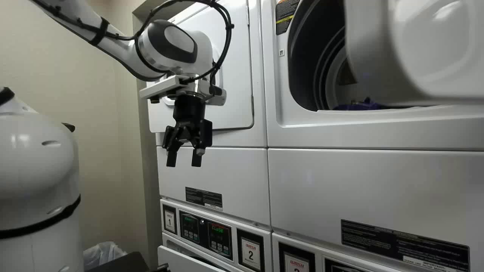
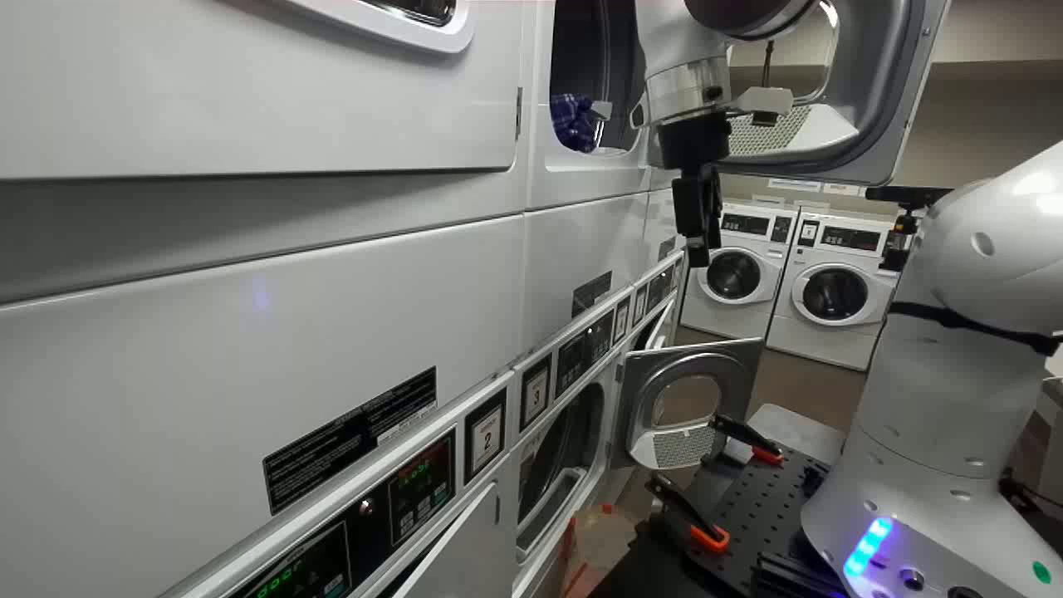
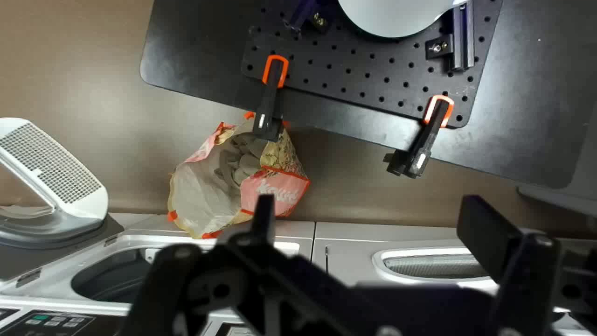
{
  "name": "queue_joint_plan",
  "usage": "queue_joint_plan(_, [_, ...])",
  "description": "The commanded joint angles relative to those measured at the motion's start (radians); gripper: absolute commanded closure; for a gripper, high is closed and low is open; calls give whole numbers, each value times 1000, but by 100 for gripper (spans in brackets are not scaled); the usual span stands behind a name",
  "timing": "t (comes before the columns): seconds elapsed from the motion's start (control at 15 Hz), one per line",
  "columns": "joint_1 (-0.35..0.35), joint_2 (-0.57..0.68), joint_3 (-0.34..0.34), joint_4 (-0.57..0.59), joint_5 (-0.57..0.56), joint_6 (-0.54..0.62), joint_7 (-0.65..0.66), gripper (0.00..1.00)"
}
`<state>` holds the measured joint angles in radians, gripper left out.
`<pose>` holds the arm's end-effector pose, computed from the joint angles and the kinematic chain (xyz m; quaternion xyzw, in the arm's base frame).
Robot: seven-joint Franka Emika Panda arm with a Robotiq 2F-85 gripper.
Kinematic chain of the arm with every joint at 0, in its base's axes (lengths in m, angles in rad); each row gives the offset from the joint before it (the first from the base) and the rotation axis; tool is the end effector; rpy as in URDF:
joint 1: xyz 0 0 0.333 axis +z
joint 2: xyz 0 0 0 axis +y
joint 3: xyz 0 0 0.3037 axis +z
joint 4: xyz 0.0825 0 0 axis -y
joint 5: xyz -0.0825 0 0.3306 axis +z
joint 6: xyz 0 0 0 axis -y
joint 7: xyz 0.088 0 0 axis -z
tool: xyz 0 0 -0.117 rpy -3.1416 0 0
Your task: Close the door of the second washing machine
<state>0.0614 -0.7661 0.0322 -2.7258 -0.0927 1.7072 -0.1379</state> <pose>0.2420 0.0129 0.4253 0.9831 0.1205 -0.1275 0.0524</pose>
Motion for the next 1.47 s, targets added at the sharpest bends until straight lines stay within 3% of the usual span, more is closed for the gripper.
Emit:
queue_joint_plan(0.0, [8,1,-7,2,-4,-4,5,0])
queue_joint_plan(0.47, [8,1,-7,2,-4,-4,5,0])
queue_joint_plan(0.6, [4,-21,22,24,-34,-20,32,0])
queue_joint_plan(1.0, [-5,-141,91,158,-240,-48,74,0])
queue_joint_plan(1.4, [-45,-299,106,236,-407,-38,163,0])
